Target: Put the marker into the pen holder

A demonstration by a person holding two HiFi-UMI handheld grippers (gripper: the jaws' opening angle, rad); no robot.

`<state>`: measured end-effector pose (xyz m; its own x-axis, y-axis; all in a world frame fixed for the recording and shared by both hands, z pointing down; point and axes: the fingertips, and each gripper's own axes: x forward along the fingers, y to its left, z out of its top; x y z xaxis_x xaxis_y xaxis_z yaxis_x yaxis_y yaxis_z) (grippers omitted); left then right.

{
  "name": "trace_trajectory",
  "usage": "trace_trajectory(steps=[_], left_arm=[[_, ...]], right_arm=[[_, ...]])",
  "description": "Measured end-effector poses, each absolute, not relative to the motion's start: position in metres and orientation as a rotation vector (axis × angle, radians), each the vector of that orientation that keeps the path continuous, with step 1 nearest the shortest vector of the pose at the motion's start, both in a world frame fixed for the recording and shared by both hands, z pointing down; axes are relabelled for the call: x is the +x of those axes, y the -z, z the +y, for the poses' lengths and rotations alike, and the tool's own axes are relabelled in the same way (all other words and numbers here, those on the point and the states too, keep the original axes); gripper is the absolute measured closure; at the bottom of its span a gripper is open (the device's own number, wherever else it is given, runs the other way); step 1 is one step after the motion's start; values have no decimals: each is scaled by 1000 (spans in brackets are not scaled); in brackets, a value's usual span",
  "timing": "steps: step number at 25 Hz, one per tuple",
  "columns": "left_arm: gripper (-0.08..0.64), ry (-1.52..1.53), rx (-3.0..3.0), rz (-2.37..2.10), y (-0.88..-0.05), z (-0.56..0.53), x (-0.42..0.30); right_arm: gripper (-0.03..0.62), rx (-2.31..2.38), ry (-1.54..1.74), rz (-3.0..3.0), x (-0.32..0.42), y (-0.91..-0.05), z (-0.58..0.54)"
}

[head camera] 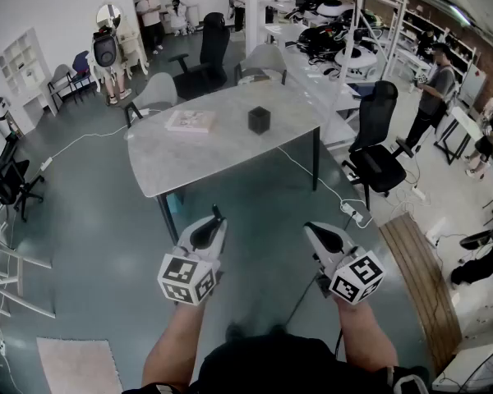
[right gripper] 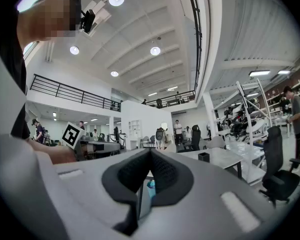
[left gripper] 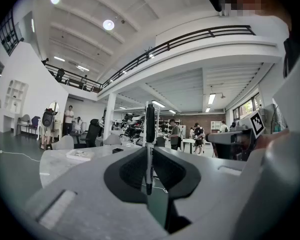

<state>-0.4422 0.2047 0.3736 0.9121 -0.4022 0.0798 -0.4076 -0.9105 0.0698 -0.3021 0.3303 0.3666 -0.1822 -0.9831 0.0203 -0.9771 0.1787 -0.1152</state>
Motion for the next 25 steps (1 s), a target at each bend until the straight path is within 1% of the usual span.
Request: trace_trajectory(steps=[16, 25], left_arm=[[515, -111, 2996, -592, -375, 234, -412], [514, -139, 2985, -605, -386, 264, -372]], right_arm=[[591, -1929, 209, 2365, -286, -371, 355], [589, -1888, 333, 2305, -241, -395, 393]])
